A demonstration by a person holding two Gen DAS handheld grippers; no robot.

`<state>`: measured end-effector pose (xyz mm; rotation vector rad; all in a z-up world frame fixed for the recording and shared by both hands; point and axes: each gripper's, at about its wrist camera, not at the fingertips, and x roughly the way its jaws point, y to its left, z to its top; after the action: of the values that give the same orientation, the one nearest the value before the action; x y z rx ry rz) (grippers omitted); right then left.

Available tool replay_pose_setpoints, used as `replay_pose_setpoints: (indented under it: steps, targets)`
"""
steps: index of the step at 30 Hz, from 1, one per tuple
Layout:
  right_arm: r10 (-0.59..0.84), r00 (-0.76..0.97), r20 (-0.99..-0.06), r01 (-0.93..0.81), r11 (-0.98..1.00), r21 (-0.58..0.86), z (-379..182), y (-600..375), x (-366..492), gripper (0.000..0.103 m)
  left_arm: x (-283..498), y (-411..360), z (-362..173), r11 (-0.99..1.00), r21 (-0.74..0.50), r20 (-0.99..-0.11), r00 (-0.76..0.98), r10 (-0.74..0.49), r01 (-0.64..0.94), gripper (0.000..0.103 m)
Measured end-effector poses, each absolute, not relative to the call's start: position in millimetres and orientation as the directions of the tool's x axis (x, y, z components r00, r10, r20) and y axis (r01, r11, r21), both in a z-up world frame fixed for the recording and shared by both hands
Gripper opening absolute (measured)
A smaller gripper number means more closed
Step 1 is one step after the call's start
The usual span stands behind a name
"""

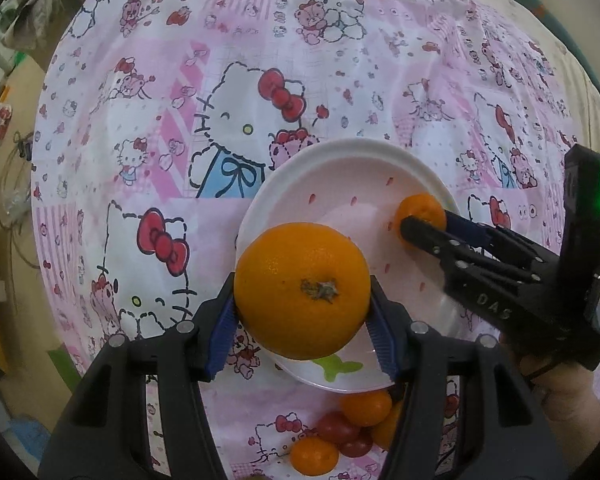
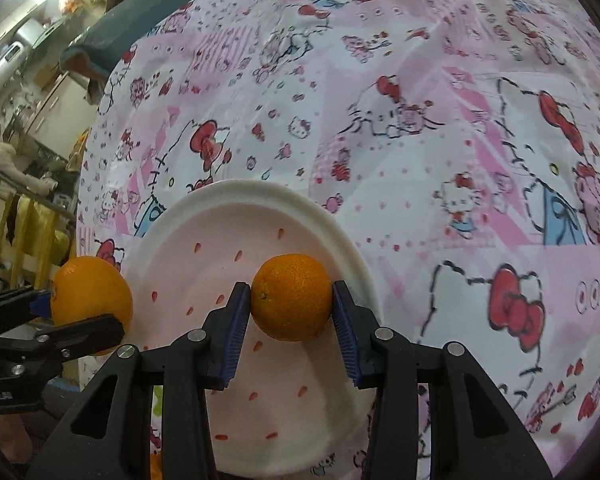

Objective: Organize fruits
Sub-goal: 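Carry both oranges over the plate while the right tool sets its orange down and opens, then lower the large orange onto the plate and open the left tool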

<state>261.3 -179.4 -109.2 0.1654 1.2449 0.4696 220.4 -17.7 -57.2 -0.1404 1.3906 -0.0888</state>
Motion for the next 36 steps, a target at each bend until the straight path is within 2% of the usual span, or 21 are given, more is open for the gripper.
replay_pose_setpoints:
  steps: [6, 8, 10, 12, 29, 36]
  targets:
    - [0.431, 0.243, -0.869, -0.262, 0.892, 0.369, -110, -173, 263, 0.046, 222, -14, -56, 0.988, -0.149, -0.973, 0.183, -0.141, -0.029, 0.055]
    - [0.457, 0.261, -0.850, -0.258, 0.882, 0.395, -105, -177, 263, 0.063, 221, -12, -56, 0.988, -0.153, -0.973, 0.182, -0.144, -0.037, 0.055]
    - [0.475, 0.285, -0.833, -0.250, 0.876, 0.413, -98, -182, 263, 0.070, 221, -10, -57, 0.987, -0.152, -0.973, 0.181, -0.142, -0.041, 0.055]
    - [0.456, 0.314, -0.833, -0.246, 0.886, 0.392, -90, -186, 262, 0.070, 222, -9, -60, 0.988, -0.147, -0.974, 0.177, -0.137, -0.043, 0.055]
    - [0.488, 0.401, -0.775, -0.091, 0.863, 0.497, -52, -242, 247, 0.070, 249, -44, -91, 0.987, -0.156, -0.972, 0.183, -0.148, -0.029, 0.055]
    - [0.489, 0.443, -0.751, -0.061, 0.853, 0.519, -38, -258, 245, 0.071, 258, -60, -106, 0.993, -0.113, -0.975, 0.189, -0.118, 0.037, 0.056]
